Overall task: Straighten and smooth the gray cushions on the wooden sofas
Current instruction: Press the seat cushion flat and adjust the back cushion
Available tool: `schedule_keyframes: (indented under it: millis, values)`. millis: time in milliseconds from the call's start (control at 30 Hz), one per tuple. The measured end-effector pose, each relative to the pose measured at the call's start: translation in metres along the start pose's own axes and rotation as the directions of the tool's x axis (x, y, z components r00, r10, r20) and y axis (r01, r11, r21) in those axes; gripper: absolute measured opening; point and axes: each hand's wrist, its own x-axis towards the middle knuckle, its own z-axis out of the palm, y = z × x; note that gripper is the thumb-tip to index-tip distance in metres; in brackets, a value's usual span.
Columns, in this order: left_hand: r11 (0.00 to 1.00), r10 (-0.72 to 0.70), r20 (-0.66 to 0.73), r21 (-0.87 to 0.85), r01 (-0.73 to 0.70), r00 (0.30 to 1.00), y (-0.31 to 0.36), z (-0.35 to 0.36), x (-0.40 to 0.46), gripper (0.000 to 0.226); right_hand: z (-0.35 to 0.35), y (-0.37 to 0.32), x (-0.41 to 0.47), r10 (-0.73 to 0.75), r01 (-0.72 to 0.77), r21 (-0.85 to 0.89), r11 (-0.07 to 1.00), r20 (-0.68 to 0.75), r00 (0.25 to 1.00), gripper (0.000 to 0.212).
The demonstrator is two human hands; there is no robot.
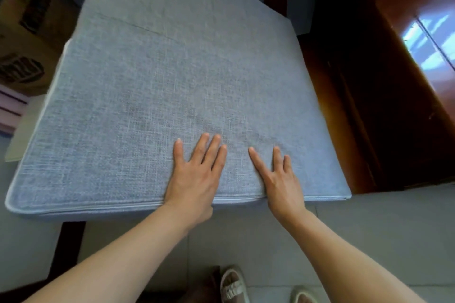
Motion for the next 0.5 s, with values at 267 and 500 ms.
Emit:
schedule_keyframes:
  millis: [267, 500]
  values:
    - [1.0, -0.006, 0.001, 0.011, 0.006, 1.0, 0.003, -0.002, -0.001, 0.113, -0.003, -0.003, -0.004, -0.003, 0.003, -0.043, 0.999, 0.0, 1.0, 0.096]
    - [1.0, 0.0, -0.009, 0.005, 0.001, 1.0, 0.007, -0.004, -0.006, 0.117, -0.011, 0.005, -0.014, -0.035, 0.043, -0.108, 0.993, 0.071, 0.997, 0.099]
